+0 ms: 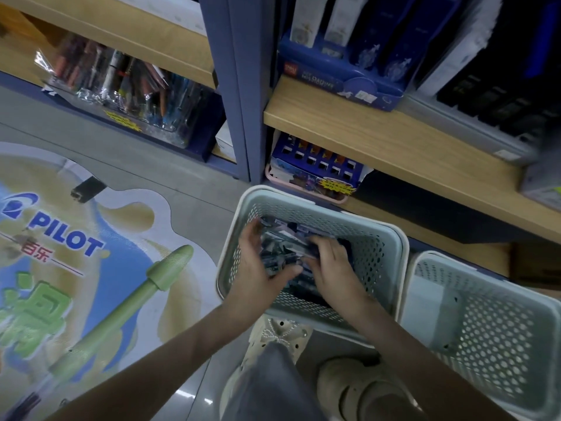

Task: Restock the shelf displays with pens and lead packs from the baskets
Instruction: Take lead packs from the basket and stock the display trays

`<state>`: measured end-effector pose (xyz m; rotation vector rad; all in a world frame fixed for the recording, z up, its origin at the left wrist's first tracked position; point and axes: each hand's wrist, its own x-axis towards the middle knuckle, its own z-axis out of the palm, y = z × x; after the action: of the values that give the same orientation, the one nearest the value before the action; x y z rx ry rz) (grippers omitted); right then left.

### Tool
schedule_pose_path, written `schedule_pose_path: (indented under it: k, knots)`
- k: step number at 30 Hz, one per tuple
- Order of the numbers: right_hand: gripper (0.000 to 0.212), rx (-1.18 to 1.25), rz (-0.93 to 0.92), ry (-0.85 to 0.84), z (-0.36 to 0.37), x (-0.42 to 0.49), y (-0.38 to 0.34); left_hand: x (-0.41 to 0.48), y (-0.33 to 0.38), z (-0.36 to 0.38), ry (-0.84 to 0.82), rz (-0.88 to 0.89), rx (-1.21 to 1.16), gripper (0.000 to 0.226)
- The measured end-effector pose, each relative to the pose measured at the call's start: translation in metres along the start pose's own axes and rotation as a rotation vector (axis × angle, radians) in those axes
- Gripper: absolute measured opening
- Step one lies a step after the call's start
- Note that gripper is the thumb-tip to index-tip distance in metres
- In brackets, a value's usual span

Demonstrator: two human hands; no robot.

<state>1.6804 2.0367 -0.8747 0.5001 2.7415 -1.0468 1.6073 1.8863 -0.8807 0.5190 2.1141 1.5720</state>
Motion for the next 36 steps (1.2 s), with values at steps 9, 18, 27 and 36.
schedule_pose_path:
  k: [9,18,27,36]
  knots:
    - [0.04,0.259,-0.027,-0.184,-0.013,-0.001,-0.018,0.012,0.011,0.006,-0.2,-0.237,-0.432,0.035]
    - [0.005,0.71,0.255,-0.01,-0.017,0.002,-0.013,0.021,0.023,0.0,-0.148,-0.372,-0.379,0.018]
    - [0.011,1.091,0.402,0.03,-0.016,0.01,-0.012,0.018,0.009,0.002,-0.471,-0.485,-0.281,0.034]
    - [0.038,0.24,0.177,0.068,0.016,0.016,0.02,0.022,0.012,0.01,-0.291,-0.54,-0.442,0.02]
